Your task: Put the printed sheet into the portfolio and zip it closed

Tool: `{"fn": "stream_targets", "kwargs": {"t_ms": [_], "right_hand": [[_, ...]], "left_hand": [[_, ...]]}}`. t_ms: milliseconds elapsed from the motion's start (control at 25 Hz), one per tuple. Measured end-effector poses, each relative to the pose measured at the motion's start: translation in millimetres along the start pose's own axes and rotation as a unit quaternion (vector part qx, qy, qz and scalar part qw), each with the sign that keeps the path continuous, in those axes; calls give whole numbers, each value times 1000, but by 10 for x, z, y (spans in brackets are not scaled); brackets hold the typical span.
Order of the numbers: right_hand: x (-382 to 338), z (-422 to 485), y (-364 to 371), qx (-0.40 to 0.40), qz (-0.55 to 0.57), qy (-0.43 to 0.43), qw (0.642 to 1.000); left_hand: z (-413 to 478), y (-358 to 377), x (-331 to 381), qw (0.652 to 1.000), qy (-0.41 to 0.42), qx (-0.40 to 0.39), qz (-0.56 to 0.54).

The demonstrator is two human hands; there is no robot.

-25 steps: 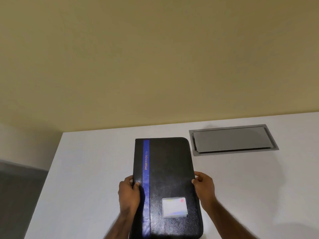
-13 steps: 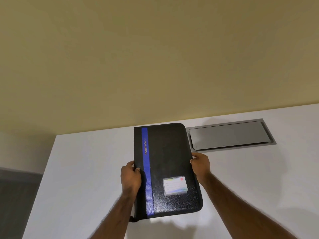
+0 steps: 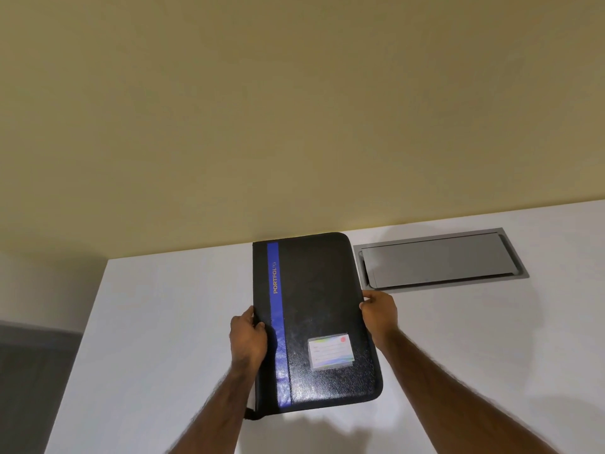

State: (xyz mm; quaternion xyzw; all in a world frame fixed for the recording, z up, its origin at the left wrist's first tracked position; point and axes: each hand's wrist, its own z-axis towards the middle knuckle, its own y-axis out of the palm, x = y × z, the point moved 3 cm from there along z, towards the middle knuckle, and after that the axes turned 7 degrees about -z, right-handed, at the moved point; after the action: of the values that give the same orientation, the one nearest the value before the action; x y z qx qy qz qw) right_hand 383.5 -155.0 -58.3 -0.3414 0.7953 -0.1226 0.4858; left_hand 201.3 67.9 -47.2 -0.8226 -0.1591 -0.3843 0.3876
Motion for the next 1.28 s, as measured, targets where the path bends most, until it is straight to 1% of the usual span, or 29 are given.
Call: {"fn": "stream_targets", "kwargs": {"t_ms": [200,320,520,680,800,880,920,960,1000,1040,1120,1160,1200,1280], "right_hand": [[-1,-23,-8,-4,-17,-13,1000],[-10,-76,22,-9,-47,-41,998],[-56,-131,23,-7,-56,-49,997],[8,-223,49,-18,-97,-49,994],[22,-254,72,-9,-109,-33,993],[-14,-299,74,6,-153,-39,987],[-34,-343,81,21,-201,-60,978],[-58,-403,102,35,-263,-93,960],[-65,-461,161,44,-328,-134,934],[-52,-511,240,33,-383,-169,907],[38,-571,399,-7,-467,-210,859],[81,-540,444,-17,-490,-215,845],[104,-537,449,-29,-500,-215,839],[133,-513,438,-24,-513,-228,827]], "left_hand": [[-7,21,13,998,12,-16,52],[-59,15,29,996,21,-3,81],[-66,-20,50,995,31,-14,93],[-146,3,15,991,51,-13,120],[-198,5,45,990,63,-17,125],[-222,-16,90,994,53,-19,92],[-246,-15,89,995,50,-24,85],[-266,1,78,994,52,-32,94],[-290,38,46,990,66,-44,121],[-324,91,5,979,95,-62,167],[-389,210,-89,945,164,-81,272],[-380,253,-115,928,181,-86,314],[-392,250,-109,924,178,-93,325],[-408,251,-101,918,171,-100,344]]}}
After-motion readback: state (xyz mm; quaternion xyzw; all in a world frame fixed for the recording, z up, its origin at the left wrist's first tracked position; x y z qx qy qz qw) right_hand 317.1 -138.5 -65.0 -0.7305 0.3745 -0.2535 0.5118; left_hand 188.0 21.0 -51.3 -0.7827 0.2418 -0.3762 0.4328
